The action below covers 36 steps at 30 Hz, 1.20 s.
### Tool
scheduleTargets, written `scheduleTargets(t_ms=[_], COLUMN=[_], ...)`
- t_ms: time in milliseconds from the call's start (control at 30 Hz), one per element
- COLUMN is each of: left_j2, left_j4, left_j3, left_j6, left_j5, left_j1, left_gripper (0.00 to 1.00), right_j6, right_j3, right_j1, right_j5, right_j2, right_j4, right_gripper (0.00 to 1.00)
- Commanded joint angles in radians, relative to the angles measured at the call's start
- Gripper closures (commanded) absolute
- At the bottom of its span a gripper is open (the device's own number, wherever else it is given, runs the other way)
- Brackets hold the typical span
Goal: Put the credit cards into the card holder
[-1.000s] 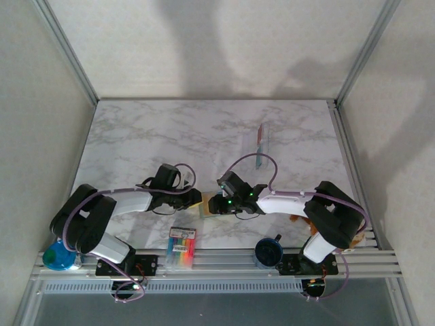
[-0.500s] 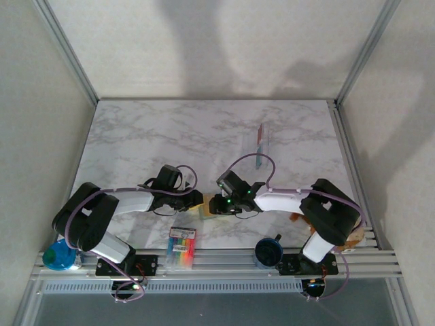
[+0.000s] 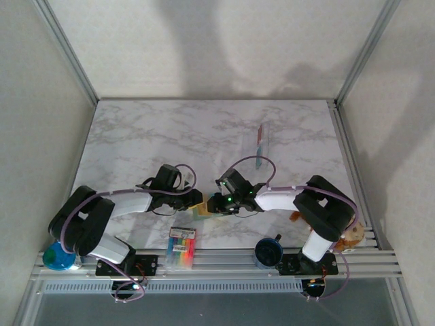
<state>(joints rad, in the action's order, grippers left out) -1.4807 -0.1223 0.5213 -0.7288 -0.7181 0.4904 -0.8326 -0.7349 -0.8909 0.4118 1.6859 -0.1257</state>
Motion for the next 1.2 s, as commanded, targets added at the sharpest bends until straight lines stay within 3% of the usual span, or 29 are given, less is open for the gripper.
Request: scheduleTargets(t_ms=[0, 533, 767, 900, 1033, 1167], left_j2=[0.034, 0.012, -0.031, -0.046, -0.059, -0.083], left_j4=[0.002, -0.033, 0.042, 0.037, 0.036, 0.043], left_j3=[0.015, 0.055, 0.103, 0.114, 0.137, 0.166], left_j6=[0.005, -0.031, -0.036, -0.055, -0.067, -0.075], left_j5=[-0.009, -0.01, 0.062, 0.072, 0.076, 0.083], left_j1=[0.007, 0.028, 0.051, 0.058, 0.079, 0.098], left_gripper=[0.73, 0.81, 0.83, 0.82, 0.81, 0.82], right_j6=[-0.022, 0.091, 0.218, 0.309, 0.464, 0.66], right_j3=[0.032, 0.151, 0.252, 0.281, 0.328, 0.317], right_j1=[0.009, 0.009, -0.01, -0.034, -0.067, -0.09], right_j5=[0.055, 0.05, -0.057, -0.169, -0.301, -0.377], right_j2=[0.031, -0.04, -0.154, -0.28, -0.432, -0.496], right_j4=[-0.075, -0.266, -0.303, -0.227, -0.142, -0.064], right_gripper=[0.74, 0.52, 0.41, 0.39, 0.27, 0.25])
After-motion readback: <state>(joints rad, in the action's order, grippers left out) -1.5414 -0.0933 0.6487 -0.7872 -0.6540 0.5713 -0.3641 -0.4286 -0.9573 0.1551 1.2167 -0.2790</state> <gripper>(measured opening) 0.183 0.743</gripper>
